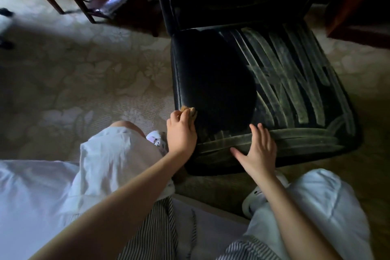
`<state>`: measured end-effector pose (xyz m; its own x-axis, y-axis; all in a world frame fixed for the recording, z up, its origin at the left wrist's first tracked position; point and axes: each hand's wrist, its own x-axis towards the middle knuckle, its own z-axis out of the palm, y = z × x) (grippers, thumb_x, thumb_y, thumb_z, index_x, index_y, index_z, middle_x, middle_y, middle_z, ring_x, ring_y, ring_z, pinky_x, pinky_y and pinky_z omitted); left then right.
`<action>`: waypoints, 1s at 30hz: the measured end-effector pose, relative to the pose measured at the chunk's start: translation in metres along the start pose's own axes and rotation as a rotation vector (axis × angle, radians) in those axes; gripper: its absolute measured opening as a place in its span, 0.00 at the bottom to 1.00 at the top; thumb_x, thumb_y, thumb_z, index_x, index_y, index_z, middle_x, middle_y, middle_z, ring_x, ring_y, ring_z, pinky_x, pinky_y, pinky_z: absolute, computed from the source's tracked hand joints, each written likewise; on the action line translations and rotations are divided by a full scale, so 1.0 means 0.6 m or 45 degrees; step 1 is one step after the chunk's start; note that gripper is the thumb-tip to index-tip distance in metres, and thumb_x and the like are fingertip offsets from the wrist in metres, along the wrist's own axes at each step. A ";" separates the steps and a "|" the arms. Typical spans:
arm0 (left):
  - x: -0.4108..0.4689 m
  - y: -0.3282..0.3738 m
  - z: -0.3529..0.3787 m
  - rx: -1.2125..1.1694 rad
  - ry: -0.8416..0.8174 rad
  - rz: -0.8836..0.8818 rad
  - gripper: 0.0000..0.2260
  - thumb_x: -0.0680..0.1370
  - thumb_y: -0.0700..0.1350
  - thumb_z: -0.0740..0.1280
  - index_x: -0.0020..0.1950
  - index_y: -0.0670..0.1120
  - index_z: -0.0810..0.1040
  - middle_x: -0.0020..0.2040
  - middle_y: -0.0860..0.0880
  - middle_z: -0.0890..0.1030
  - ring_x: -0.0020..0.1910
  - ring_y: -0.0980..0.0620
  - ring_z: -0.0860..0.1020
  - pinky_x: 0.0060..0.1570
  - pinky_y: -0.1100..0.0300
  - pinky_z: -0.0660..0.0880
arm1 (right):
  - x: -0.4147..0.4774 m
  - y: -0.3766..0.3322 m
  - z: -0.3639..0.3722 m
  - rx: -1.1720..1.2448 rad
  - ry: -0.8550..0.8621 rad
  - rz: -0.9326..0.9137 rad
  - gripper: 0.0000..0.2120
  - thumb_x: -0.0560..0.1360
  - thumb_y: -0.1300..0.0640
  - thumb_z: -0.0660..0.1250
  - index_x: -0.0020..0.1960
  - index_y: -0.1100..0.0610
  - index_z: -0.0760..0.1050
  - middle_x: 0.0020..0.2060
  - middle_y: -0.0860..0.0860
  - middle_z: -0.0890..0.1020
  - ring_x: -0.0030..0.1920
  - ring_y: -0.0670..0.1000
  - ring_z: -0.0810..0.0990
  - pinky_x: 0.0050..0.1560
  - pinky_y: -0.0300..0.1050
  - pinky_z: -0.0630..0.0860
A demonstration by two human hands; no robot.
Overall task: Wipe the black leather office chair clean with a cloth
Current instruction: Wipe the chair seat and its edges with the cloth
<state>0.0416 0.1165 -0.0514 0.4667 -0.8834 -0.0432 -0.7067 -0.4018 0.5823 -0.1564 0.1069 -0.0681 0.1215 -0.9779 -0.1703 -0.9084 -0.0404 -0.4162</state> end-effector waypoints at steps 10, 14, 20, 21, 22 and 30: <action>-0.059 0.121 0.064 0.149 -0.282 0.453 0.19 0.73 0.39 0.65 0.64 0.46 0.74 0.58 0.42 0.73 0.55 0.40 0.72 0.52 0.51 0.71 | 0.005 0.011 0.020 -0.011 0.165 -0.029 0.35 0.65 0.54 0.75 0.69 0.60 0.68 0.69 0.60 0.69 0.70 0.60 0.67 0.66 0.61 0.64; -0.013 0.140 0.059 0.444 -0.484 0.805 0.20 0.75 0.43 0.65 0.68 0.47 0.71 0.62 0.45 0.70 0.59 0.44 0.69 0.59 0.53 0.67 | 0.009 0.013 0.017 -0.001 0.145 -0.019 0.39 0.64 0.54 0.77 0.70 0.61 0.66 0.71 0.57 0.67 0.72 0.56 0.64 0.69 0.55 0.59; -0.005 0.080 0.018 0.636 -0.589 0.959 0.24 0.77 0.44 0.62 0.73 0.49 0.62 0.67 0.46 0.64 0.64 0.45 0.65 0.62 0.53 0.65 | 0.005 0.010 0.005 0.039 0.037 -0.008 0.42 0.67 0.42 0.73 0.75 0.55 0.59 0.74 0.55 0.60 0.75 0.53 0.55 0.72 0.52 0.51; -0.005 0.065 0.011 0.643 -0.577 0.954 0.24 0.77 0.43 0.62 0.73 0.50 0.62 0.67 0.46 0.63 0.64 0.45 0.65 0.62 0.53 0.65 | 0.008 0.010 0.004 0.022 0.011 0.005 0.42 0.68 0.41 0.71 0.75 0.53 0.57 0.75 0.53 0.57 0.76 0.52 0.53 0.72 0.50 0.49; -0.006 0.052 0.003 0.640 -0.565 0.945 0.24 0.77 0.43 0.61 0.74 0.50 0.61 0.67 0.46 0.63 0.64 0.46 0.65 0.62 0.54 0.65 | 0.009 0.009 0.002 0.004 -0.015 0.018 0.42 0.69 0.41 0.70 0.76 0.52 0.55 0.76 0.52 0.56 0.76 0.51 0.51 0.73 0.49 0.48; -0.019 -0.046 -0.052 0.667 -0.420 0.639 0.22 0.76 0.43 0.61 0.70 0.52 0.67 0.65 0.47 0.67 0.61 0.45 0.68 0.59 0.54 0.65 | 0.001 -0.015 -0.008 -0.084 -0.110 0.086 0.42 0.73 0.39 0.65 0.77 0.51 0.47 0.77 0.51 0.49 0.76 0.51 0.46 0.74 0.49 0.45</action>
<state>0.0724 0.1450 -0.0419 -0.0971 -0.9818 -0.1632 -0.9871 0.0741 0.1419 -0.1497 0.1056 -0.0603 0.0905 -0.9576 -0.2736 -0.9397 0.0089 -0.3420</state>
